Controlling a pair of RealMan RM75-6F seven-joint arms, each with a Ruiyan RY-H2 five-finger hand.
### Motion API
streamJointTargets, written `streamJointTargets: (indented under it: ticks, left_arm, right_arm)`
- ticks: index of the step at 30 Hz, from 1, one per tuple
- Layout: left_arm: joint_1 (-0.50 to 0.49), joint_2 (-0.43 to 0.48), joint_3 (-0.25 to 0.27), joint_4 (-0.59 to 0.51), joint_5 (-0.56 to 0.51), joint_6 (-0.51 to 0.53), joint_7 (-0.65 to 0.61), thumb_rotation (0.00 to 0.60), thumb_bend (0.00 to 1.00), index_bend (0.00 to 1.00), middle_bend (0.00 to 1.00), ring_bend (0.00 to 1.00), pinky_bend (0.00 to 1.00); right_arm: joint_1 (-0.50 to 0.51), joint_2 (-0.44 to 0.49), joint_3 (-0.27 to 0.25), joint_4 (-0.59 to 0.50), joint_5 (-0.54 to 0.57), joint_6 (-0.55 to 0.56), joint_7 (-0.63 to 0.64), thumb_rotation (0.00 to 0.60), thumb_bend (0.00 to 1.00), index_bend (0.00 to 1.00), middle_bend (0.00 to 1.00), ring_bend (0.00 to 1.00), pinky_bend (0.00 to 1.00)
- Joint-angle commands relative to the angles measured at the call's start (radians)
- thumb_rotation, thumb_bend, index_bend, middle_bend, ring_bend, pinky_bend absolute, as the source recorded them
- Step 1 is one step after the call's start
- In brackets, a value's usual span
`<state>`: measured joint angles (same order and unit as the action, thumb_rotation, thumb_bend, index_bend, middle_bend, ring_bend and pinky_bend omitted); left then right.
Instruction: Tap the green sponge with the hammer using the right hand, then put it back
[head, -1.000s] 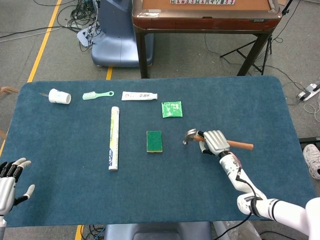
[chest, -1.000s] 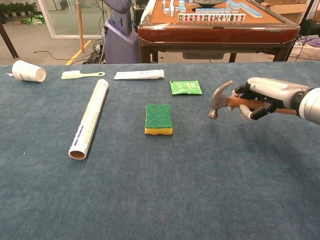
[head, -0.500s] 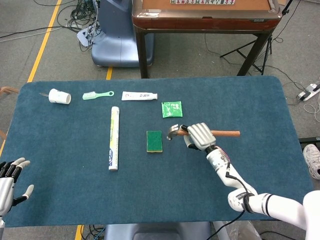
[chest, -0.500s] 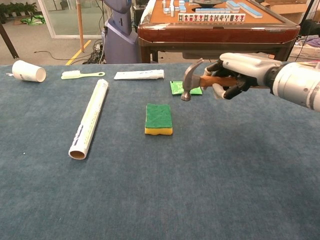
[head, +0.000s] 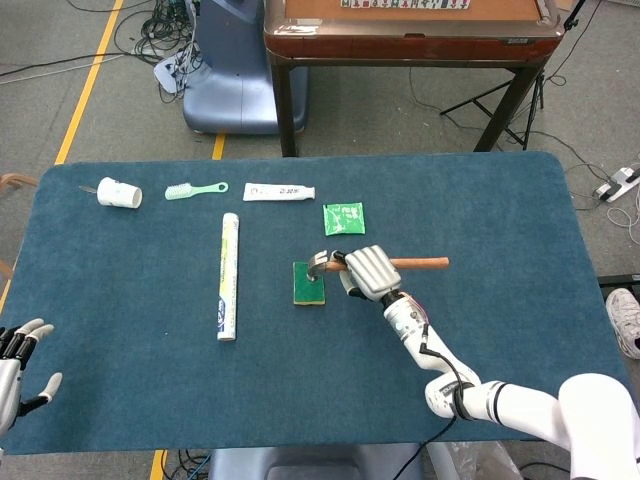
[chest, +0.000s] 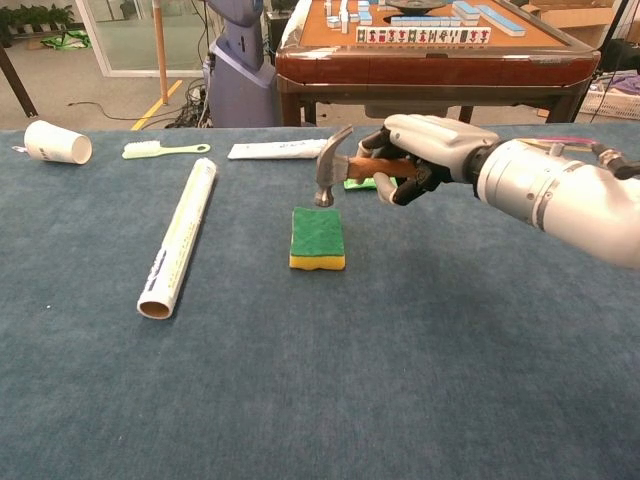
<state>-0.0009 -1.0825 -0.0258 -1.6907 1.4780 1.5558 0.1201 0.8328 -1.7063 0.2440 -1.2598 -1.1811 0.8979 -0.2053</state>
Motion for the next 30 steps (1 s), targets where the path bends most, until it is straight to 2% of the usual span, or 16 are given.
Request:
streamJointTargets:
  ticks: [1, 8, 12, 22, 30]
  left_arm:
    - [0.002, -0.002, 0.001, 0.005, 0.001, 0.001, -0.004, 0.6, 0.25, 0.22, 0.17, 0.15, 0.08]
    - [0.009, -0.007, 0.006, 0.014, -0.005, -0.001, -0.013, 0.6, 0.25, 0.22, 0.17, 0.15, 0.08]
    - [0.01, -0.009, 0.005, 0.015, -0.006, 0.0, -0.015, 0.6, 0.25, 0.22, 0.17, 0.15, 0.08]
    - [0.006, -0.01, 0.002, 0.01, 0.01, 0.003, -0.008, 0.6, 0.25, 0.22, 0.17, 0.15, 0.08]
    - [0.005, -0.014, 0.001, 0.011, 0.01, 0.003, -0.004, 0.6, 0.25, 0.22, 0.17, 0.15, 0.08]
  right_arm:
    - [0.023, -0.043, -0.011, 0.054, -0.011, -0.01, -0.018, 0.6, 0.86, 0.75, 0.9, 0.97, 1.0]
    - [0.052, -0.075, -0.039, 0.131, 0.011, -0.059, -0.121, 0.6, 0.86, 0.75, 0.9, 0.97, 1.0]
    - [0.053, -0.076, -0.04, 0.131, 0.041, -0.073, -0.156, 0.6, 0.86, 0.75, 0.9, 0.97, 1.0]
    - [0.006, -0.023, 0.007, 0.033, -0.024, 0.012, 0.06, 0.6, 0.86, 0.75, 0.9, 0.97, 1.0]
    - [0.002, -0.038, 0.005, 0.067, -0.042, 0.025, 0.102, 0.6, 0.86, 0.75, 0.9, 0.97, 1.0]
